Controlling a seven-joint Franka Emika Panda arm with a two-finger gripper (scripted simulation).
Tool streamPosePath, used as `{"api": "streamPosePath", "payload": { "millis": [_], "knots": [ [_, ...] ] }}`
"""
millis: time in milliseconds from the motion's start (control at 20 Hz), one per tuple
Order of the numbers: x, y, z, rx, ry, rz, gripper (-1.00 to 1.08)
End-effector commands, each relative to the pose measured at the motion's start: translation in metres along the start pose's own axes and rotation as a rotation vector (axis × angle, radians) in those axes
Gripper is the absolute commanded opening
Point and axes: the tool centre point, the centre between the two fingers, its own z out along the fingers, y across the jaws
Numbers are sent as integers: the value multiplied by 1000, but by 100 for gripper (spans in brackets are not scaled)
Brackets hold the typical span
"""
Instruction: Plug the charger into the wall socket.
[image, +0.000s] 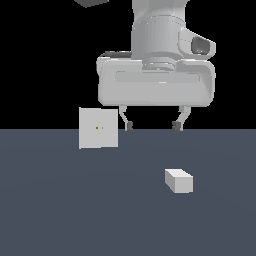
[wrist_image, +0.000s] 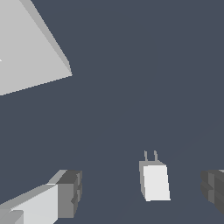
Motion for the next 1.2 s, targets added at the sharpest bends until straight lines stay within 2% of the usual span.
{"api": "streamPosePath", "payload": {
  "millis": [0, 550, 1150],
  "knots": [
    [-10, 9, 8, -1, 21, -8, 100],
    [-32, 32, 31, 3, 78, -30, 100],
    [-36, 36, 39, 5, 85, -33, 100]
  ]
}}
